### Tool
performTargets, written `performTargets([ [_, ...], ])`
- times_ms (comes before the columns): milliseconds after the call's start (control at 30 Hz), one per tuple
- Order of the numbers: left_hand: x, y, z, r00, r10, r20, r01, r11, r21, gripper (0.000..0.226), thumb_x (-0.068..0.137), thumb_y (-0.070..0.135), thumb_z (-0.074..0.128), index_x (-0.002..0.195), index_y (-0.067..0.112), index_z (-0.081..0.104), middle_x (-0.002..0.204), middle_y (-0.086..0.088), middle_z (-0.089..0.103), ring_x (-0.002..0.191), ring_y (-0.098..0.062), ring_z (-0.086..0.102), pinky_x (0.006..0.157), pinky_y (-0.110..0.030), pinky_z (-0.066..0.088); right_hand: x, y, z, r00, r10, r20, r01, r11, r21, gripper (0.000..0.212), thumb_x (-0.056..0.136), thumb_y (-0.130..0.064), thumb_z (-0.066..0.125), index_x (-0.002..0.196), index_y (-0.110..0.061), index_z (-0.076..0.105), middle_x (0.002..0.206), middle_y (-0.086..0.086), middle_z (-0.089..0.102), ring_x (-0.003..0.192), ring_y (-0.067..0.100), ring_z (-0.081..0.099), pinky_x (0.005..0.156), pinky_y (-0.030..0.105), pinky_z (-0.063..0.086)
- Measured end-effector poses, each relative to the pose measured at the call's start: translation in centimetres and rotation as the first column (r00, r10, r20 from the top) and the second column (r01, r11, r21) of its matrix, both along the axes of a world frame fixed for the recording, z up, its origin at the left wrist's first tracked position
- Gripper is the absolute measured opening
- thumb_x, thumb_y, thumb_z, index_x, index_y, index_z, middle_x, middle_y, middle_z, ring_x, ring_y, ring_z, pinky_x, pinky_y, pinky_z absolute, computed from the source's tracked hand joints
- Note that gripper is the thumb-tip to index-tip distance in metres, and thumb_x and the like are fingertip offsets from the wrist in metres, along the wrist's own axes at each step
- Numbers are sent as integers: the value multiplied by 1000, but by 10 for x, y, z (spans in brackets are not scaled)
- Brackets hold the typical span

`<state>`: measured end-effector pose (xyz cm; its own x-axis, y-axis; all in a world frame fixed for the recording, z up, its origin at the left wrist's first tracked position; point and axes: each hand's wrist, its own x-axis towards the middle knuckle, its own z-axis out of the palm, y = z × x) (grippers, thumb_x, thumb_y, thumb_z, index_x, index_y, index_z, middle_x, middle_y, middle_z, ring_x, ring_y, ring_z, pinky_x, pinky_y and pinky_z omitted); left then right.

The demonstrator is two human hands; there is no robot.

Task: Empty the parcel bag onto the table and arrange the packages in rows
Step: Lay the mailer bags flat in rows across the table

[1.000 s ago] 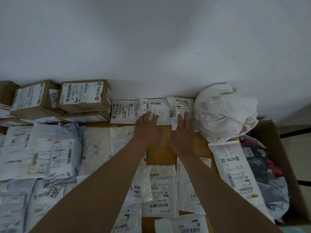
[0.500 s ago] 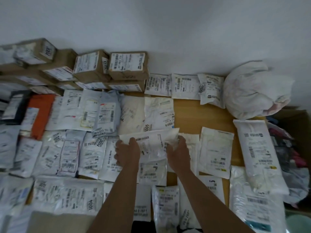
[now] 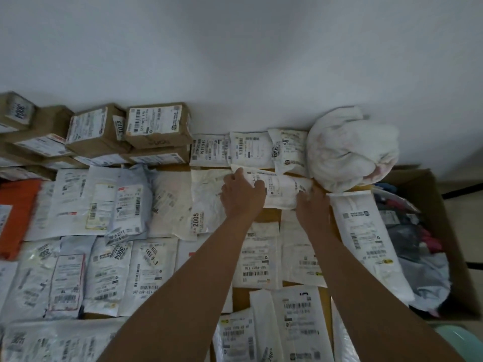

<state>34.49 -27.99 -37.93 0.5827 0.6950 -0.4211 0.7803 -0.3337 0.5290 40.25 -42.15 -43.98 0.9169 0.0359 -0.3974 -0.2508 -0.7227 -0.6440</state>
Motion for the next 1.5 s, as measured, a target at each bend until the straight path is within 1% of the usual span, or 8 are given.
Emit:
performTargets([
  [167,0,9,-29,985,-97,-142,106,993,53,58,88,46,46,138,15,44,142,-11,47,132,-31,38,110,-51,30,-2,6,-18,992,119,48,-114,990,-87,52,85,-28,50,135,-13,45,133,16,47,124,34,44,100,45,38],
  [300,-13,2,-35,950,-195,-243,214,975,53,71,94,49,44,154,22,17,163,-8,4,149,-31,1,120,-48,6,-21,7,-23,978,85,190,-61,990,-130,52,86,-18,59,136,-16,45,137,16,44,127,37,42,99,49,38],
  [433,-31,-9,-30,939,-297,-172,333,911,243,64,93,39,47,151,27,25,163,-4,4,149,-29,0,119,-48,6,-47,9,-28,825,406,394,-298,904,-307,49,87,-26,57,135,-18,53,142,14,48,129,37,43,98,52,39],
  [633,-46,-10,-31,889,-415,-192,446,879,165,62,95,38,44,152,24,26,163,-6,7,150,-27,-1,121,-46,3,-59,4,-27,764,570,302,-456,808,-372,49,94,-39,47,139,-21,50,152,11,39,143,36,31,108,57,31],
  [800,-86,-35,-20,915,-399,-60,401,883,244,40,94,30,45,131,20,53,135,-5,50,123,-23,46,102,-38,39,-110,-32,-12,878,442,185,-325,833,-447,54,84,-41,42,129,-13,54,135,17,52,120,42,50,91,54,44],
  [1000,-132,-69,-45,656,-687,-311,712,701,-46,46,93,35,45,136,18,49,145,-10,37,130,-31,38,105,-46,37,-149,-52,-24,854,507,-117,-492,714,-497,65,94,-52,44,151,-24,26,161,10,15,145,36,18,114,51,25],
  [1300,-179,-62,-17,801,-593,-85,599,793,117,48,91,35,48,137,19,48,141,-8,40,127,-27,39,103,-41,36,-196,-58,4,909,391,144,-306,861,-405,71,83,-51,41,137,-7,53,138,22,53,124,46,51,96,60,46],
  [1500,-223,-25,19,851,-519,-76,524,848,76,46,92,35,48,135,21,51,138,-7,44,126,-25,42,104,-39,38,-241,-21,44,852,517,-87,-501,753,-427,67,95,-53,43,152,-27,21,161,0,19,149,24,13,117,45,21],
])
